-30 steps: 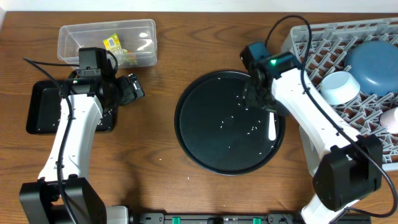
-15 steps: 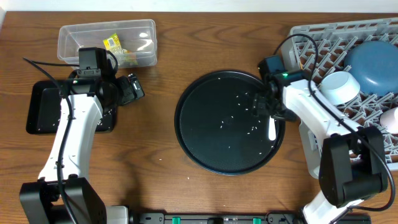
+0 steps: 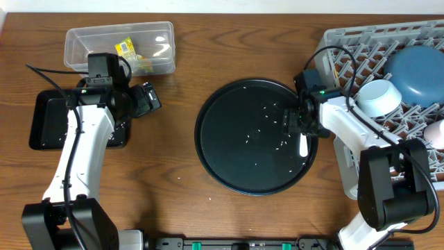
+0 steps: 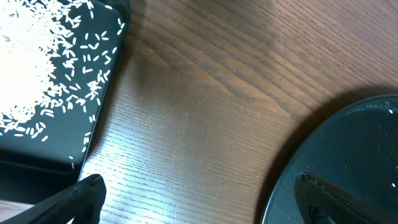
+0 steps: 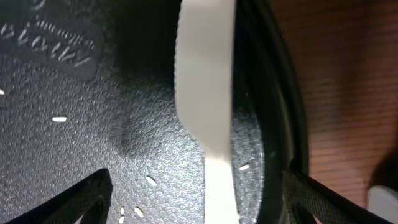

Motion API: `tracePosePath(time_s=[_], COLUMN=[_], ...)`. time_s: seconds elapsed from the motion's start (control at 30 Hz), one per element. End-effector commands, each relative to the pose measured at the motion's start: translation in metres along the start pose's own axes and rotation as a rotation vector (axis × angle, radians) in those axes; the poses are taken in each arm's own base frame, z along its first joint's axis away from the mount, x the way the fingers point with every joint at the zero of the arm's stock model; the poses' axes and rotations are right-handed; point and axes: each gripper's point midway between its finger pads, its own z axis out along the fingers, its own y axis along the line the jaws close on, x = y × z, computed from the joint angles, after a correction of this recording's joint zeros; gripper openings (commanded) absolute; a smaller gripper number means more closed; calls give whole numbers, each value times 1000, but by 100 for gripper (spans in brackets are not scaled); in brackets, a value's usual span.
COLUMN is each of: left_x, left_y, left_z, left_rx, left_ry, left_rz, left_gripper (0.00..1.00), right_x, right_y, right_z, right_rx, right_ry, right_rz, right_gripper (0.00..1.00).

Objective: Sort waste into correct bins and load items into the dishwasher rack
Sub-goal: 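Move the right gripper over the white knife on the round tray, then lower the right gripper and close it on the white knife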

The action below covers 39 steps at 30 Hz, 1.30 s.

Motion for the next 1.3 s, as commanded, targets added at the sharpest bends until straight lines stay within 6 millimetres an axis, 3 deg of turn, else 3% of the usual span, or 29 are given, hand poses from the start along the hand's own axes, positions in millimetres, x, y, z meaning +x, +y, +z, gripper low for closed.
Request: tracePosePath(time_s=[0.0, 0.3, 0.47, 1.17, 1.27], left_x=[0, 0, 0, 0, 0], left_y=[4, 4, 4, 4, 4], left_z=[1, 1, 1, 1, 1], left_rx=[-15, -15, -15, -15, -15], left_ry=[1, 1, 1, 1, 1], left_rz=[-3, -3, -3, -3, -3], left_gripper=[98, 98, 98, 98, 98], right_x=[8, 7, 9, 14, 14], right_y=[0, 2, 5, 4, 4], right_z=[8, 10, 10, 22, 22], right_rx=[1, -4, -5, 12, 12], right_ry=[16, 7, 7, 39, 40], right_rz=[-26, -36, -46, -50, -50], right_gripper=[81, 73, 61, 57, 52])
